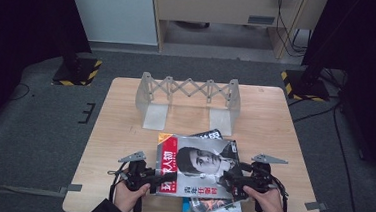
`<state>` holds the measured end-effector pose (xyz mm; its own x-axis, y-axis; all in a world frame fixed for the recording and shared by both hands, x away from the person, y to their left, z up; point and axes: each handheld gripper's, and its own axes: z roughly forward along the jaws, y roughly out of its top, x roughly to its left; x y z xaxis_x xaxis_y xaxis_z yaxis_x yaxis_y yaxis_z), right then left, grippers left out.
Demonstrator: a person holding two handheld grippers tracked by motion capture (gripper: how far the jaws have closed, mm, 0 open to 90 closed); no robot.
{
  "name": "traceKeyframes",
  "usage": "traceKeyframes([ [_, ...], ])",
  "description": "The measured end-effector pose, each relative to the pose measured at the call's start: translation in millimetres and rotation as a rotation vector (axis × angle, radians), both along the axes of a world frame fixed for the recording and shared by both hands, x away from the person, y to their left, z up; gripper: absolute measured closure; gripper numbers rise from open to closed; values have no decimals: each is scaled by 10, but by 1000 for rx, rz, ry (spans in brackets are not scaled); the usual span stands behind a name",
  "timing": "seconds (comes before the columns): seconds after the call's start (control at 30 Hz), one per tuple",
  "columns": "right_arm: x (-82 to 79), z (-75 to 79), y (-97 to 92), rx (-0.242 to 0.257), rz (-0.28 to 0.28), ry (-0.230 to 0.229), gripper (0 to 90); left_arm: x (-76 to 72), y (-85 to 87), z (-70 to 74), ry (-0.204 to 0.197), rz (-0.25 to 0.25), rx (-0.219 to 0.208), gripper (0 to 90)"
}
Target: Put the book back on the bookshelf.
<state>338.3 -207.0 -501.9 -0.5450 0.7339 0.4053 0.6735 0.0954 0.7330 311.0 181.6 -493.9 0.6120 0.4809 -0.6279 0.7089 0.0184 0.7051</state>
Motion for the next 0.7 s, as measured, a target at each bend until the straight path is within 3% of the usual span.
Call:
traceKeyframes([
  [0.2, 10, 46, -49, 16, -8, -19, 92, 15, 23, 68, 13, -4, -41, 682],
  [0.43, 45, 100, -239, 10, -74, -56, 80, 44, 39, 168, 14, 7, -67, 735],
  [0.6, 93, 94, -435, -57, -153, -69, 76, 105, 13, 291, -1, 12, -93, 768],
  [0.7, 124, 60, -535, -130, -184, -65, 75, 140, 2, 318, 3, 34, -102, 778],
])
